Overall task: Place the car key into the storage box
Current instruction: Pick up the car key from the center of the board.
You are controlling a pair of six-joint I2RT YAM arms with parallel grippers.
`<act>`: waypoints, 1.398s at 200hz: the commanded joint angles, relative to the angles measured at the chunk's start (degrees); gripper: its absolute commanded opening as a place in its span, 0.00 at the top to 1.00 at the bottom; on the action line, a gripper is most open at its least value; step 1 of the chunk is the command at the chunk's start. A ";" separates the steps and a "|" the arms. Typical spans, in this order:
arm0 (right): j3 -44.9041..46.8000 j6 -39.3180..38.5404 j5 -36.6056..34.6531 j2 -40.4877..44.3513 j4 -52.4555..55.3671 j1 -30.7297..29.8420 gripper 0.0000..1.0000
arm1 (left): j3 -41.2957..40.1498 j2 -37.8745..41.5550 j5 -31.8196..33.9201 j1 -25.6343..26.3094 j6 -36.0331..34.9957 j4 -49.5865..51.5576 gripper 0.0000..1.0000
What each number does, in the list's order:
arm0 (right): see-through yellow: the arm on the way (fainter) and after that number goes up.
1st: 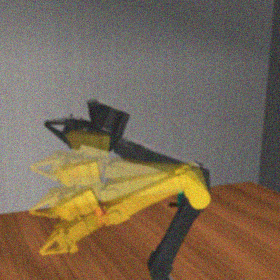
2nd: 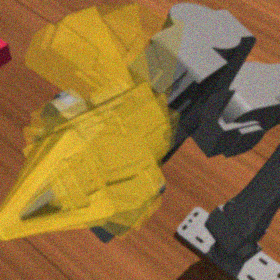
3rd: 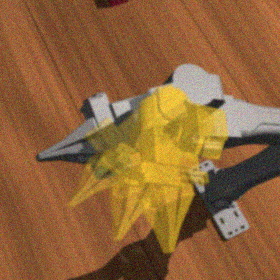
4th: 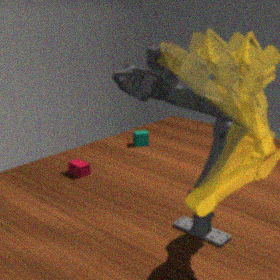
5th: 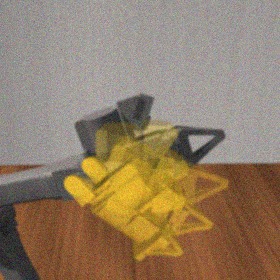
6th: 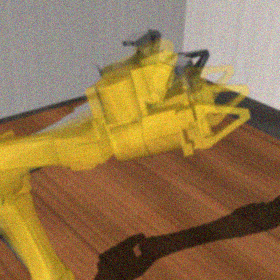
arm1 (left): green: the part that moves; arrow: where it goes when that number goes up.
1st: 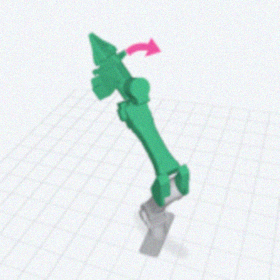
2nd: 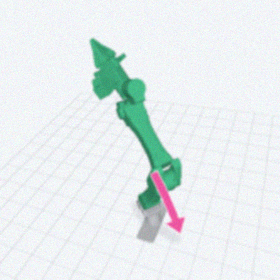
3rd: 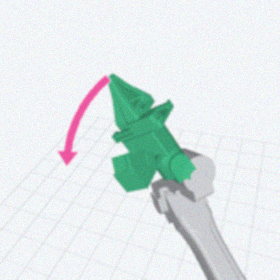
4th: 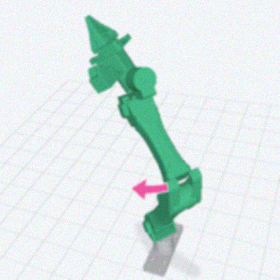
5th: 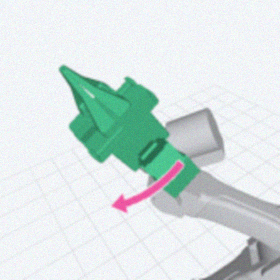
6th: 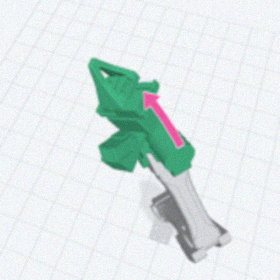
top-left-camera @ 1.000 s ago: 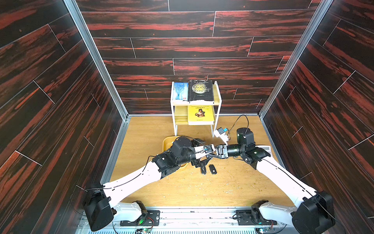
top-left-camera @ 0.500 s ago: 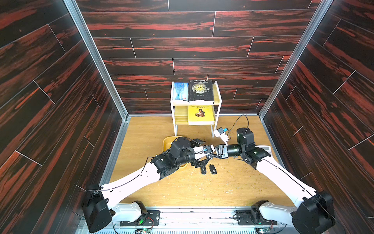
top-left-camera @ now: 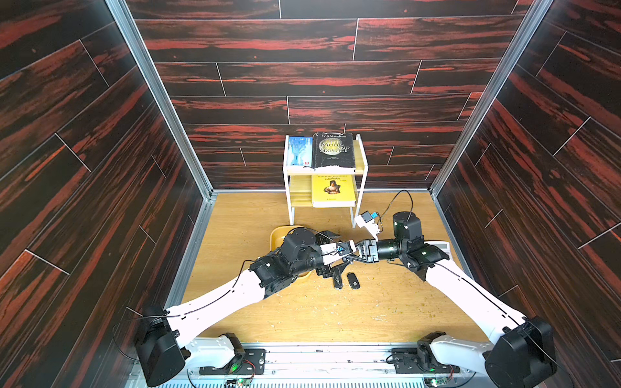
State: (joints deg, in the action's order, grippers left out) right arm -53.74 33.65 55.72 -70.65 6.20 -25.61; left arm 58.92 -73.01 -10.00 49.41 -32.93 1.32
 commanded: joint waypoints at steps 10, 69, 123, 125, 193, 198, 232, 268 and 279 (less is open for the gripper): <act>-1.98 -0.30 0.35 0.07 0.48 0.03 0.75 | -0.68 2.00 -0.80 -0.01 -0.47 1.27 0.15; -1.99 -0.51 0.39 -0.25 0.83 0.03 0.75 | -0.27 1.53 -1.33 -0.01 -0.56 1.49 0.16; -1.93 -0.54 0.37 -0.39 0.78 0.03 0.75 | 0.67 0.73 -2.13 -0.01 -0.37 2.06 0.24; -1.95 -0.59 0.36 -0.32 0.75 0.03 0.75 | 0.72 0.69 -2.17 -0.01 -0.45 2.27 0.24; -1.73 -0.56 0.26 -0.62 0.72 0.03 0.74 | 1.40 0.51 -2.77 -0.01 -0.82 3.85 0.45; -1.68 -0.43 0.34 -0.62 0.61 0.03 0.74 | 1.54 0.48 -2.92 -0.01 -0.82 4.01 0.49; -1.72 -0.34 0.35 -0.40 0.52 0.03 0.74 | 2.14 0.28 -3.37 -0.01 -0.45 4.56 0.55; -1.74 -0.62 -0.46 0.05 0.59 0.03 0.03 | 1.99 0.41 -3.28 -0.01 -0.30 4.70 0.54; -1.77 -0.65 -0.49 0.05 0.50 0.03 0.02 | 1.90 0.41 -3.25 -0.01 -0.30 4.82 0.54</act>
State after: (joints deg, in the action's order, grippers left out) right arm -53.84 33.63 55.57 -70.96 6.96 -25.63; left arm 59.48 -73.01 -12.03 49.41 -33.21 4.54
